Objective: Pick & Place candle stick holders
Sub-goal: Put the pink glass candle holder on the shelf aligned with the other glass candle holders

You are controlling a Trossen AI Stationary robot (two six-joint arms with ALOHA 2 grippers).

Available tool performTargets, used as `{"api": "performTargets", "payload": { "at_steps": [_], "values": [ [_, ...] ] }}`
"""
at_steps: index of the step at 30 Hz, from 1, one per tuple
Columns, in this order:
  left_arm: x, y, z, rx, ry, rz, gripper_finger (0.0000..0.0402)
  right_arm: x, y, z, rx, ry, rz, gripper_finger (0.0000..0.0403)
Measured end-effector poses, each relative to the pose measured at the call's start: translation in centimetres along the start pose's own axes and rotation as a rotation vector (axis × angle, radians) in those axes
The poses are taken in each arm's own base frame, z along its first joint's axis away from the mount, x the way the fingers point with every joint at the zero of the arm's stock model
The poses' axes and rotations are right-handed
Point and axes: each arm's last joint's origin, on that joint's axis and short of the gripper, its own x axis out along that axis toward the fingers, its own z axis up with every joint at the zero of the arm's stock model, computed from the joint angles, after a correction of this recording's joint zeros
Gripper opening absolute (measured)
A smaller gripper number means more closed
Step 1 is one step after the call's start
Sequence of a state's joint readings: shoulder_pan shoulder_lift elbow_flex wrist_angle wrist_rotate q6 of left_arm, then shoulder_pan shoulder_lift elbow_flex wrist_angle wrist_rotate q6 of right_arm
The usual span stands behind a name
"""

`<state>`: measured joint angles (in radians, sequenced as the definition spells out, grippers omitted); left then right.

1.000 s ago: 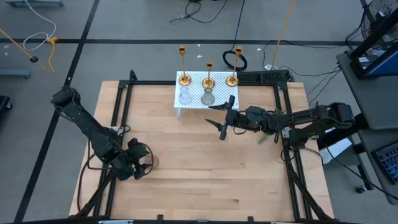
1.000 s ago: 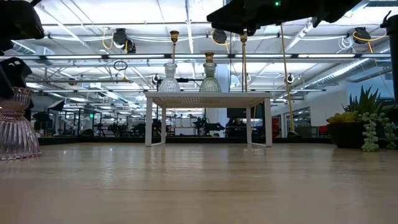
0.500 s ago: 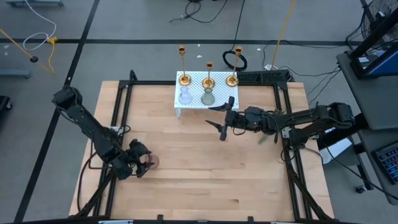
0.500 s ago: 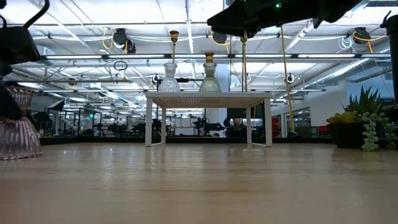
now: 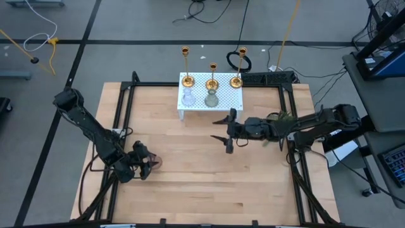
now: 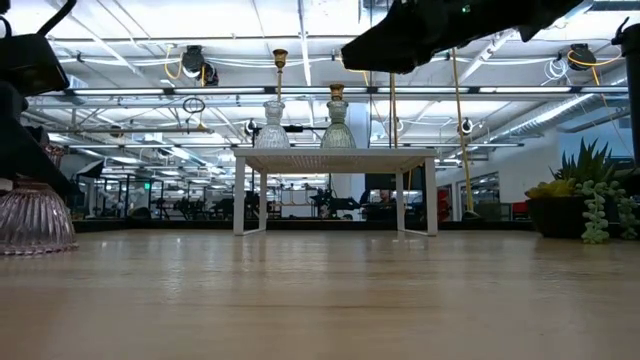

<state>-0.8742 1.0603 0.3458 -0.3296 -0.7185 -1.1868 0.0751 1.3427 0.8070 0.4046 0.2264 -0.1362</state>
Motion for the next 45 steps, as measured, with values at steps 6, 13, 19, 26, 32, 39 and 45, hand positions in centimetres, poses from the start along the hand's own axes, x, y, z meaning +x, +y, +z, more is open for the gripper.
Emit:
{"api": "performTargets", "payload": {
  "at_steps": [6,13,19,26,32,39,45],
  "values": [
    [0.2,0.1,0.3,-0.021,-0.029,0.015,0.0134,-0.3,1.1,-0.7,0.022,0.027,0.038,0.0247],
    [1.2,-0.3,2.3,-0.093,-0.130,0.003,0.0158,-0.5,2.5,-3.8,0.079,0.063,0.128,0.0247],
    [2.2,-0.5,5.2,-0.061,-0.273,-0.013,0.0142,0.3,3.6,-6.8,0.175,-0.042,0.171,0.0247],
    [3.0,0.0,8.8,-0.059,-0.401,-0.081,0.0137,2.1,4.5,-9.4,0.230,-0.080,0.173,0.0247],
    [3.5,1.1,10.7,-0.060,-0.468,-0.086,0.0152,3.1,4.9,-10.3,0.255,-0.189,0.171,0.0247],
    [3.8,1.9,11.7,-0.093,-0.486,-0.104,0.0134,4.6,5.2,-9.7,0.214,-0.225,0.165,0.0247],
    [5.0,1.3,12.2,-0.048,-0.511,-0.129,0.0149,5.4,4.5,-8.6,0.212,-0.267,0.137,0.0247]
  ]
}}
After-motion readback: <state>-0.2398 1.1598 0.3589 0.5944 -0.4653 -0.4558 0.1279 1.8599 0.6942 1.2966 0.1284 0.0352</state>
